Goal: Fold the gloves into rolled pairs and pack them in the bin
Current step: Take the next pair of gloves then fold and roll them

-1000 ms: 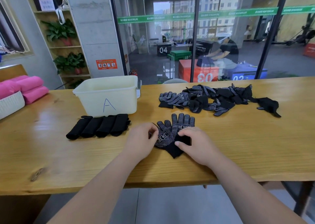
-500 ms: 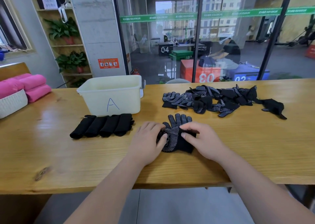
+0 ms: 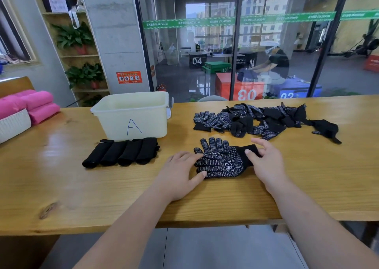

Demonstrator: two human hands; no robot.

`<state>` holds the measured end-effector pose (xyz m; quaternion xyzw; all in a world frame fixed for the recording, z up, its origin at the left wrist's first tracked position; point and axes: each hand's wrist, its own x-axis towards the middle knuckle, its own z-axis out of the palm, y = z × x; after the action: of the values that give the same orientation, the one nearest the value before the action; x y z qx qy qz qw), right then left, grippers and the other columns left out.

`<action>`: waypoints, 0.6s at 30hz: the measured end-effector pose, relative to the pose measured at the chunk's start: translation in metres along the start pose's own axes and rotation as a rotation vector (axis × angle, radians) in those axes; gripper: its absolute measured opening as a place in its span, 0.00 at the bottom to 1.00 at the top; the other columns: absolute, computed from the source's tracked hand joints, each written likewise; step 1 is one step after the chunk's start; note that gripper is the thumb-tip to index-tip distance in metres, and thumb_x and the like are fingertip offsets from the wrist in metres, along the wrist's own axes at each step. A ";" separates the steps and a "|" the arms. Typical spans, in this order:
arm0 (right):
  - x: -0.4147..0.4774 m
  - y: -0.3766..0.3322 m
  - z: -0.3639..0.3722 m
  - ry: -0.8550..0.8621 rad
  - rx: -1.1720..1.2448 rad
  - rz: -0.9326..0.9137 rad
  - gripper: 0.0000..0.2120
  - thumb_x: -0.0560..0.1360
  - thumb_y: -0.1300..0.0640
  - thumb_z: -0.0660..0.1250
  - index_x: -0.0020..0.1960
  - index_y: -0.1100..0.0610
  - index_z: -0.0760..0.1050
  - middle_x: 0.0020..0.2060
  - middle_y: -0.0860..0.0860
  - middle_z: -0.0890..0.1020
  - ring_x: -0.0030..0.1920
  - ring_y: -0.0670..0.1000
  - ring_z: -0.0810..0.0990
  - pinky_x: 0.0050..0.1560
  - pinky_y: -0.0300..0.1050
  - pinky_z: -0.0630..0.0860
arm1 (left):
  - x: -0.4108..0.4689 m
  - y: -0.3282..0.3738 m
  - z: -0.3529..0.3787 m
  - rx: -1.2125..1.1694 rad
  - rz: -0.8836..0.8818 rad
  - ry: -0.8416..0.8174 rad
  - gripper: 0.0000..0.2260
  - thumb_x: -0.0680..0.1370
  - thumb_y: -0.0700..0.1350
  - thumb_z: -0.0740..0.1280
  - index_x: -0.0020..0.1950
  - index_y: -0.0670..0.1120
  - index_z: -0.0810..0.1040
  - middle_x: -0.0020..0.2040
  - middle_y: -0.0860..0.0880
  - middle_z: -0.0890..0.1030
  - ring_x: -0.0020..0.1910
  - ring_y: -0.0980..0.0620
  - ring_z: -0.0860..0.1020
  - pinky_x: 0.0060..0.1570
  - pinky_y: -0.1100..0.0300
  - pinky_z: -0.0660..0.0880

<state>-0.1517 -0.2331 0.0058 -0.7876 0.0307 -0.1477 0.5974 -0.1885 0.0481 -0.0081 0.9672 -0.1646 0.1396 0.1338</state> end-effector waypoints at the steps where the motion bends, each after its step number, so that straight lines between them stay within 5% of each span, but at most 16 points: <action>1: 0.001 0.001 0.001 0.005 -0.010 0.009 0.18 0.80 0.54 0.74 0.64 0.37 0.78 0.56 0.51 0.86 0.54 0.50 0.86 0.61 0.57 0.82 | 0.000 -0.001 0.001 0.003 0.002 -0.002 0.29 0.82 0.69 0.56 0.81 0.60 0.64 0.78 0.58 0.71 0.80 0.55 0.60 0.79 0.49 0.59; 10: 0.015 -0.006 -0.016 -0.068 0.172 0.151 0.14 0.83 0.59 0.69 0.62 0.42 0.82 0.59 0.52 0.86 0.58 0.53 0.86 0.67 0.60 0.79 | 0.002 0.001 0.000 0.017 -0.008 -0.041 0.30 0.83 0.71 0.54 0.81 0.59 0.65 0.79 0.61 0.68 0.80 0.55 0.58 0.79 0.48 0.59; 18: 0.013 -0.061 -0.025 -0.195 0.087 -0.094 0.14 0.83 0.63 0.68 0.57 0.47 0.86 0.53 0.46 0.89 0.58 0.48 0.86 0.68 0.55 0.79 | 0.003 0.001 0.001 0.041 -0.063 -0.036 0.31 0.83 0.71 0.50 0.81 0.58 0.67 0.79 0.60 0.68 0.80 0.54 0.59 0.79 0.49 0.57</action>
<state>-0.1537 -0.2424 0.0728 -0.7720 -0.0710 -0.0997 0.6238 -0.1858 0.0461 -0.0081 0.9769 -0.1334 0.1210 0.1154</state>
